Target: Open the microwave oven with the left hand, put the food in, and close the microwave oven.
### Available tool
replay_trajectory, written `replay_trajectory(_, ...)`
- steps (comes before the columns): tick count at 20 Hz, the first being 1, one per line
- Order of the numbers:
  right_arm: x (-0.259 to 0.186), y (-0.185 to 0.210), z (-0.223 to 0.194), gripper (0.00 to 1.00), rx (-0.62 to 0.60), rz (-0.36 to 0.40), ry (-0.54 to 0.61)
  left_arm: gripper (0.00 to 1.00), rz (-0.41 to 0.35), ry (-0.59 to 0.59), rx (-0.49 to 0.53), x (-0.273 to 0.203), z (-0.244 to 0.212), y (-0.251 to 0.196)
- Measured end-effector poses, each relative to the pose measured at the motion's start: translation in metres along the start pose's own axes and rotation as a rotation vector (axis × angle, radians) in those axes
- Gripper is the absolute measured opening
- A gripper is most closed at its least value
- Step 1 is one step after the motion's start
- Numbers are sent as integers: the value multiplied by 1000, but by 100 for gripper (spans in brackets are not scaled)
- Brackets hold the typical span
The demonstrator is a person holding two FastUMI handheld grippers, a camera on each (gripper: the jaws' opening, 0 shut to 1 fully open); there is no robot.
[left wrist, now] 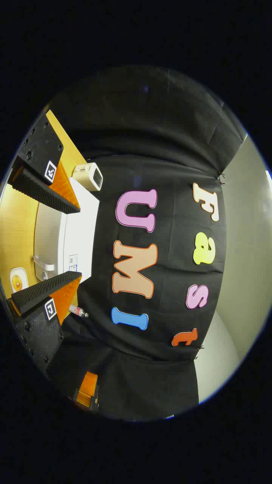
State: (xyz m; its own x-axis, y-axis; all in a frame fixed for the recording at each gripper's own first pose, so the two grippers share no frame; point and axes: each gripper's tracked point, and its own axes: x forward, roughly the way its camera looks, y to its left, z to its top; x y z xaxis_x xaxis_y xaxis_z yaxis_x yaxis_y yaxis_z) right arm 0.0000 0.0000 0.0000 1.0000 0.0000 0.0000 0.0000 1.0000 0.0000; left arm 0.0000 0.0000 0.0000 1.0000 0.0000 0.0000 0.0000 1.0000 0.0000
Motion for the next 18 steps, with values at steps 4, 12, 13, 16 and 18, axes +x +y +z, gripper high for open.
replay_trajectory(4, 4, -8, 2, 92, 1, -4, -3, 95, 29, 7, -6, 4, -2, 6)
replay_trajectory(12, 13, -18, 4, 92, 8, -10, -9, 95, 45, 48, 3, 5, -15, 8)
replay_trajectory(13, 14, -17, 5, 92, 10, -9, -9, 95, 42, 50, 2, 5, -16, 7)
replay_trajectory(16, 17, -16, 3, 92, 15, -3, -6, 95, 31, 74, 1, 7, -27, 5)
replay_trajectory(18, 17, -15, 1, 92, 20, 1, -2, 95, 24, 111, -1, 9, -41, 1)
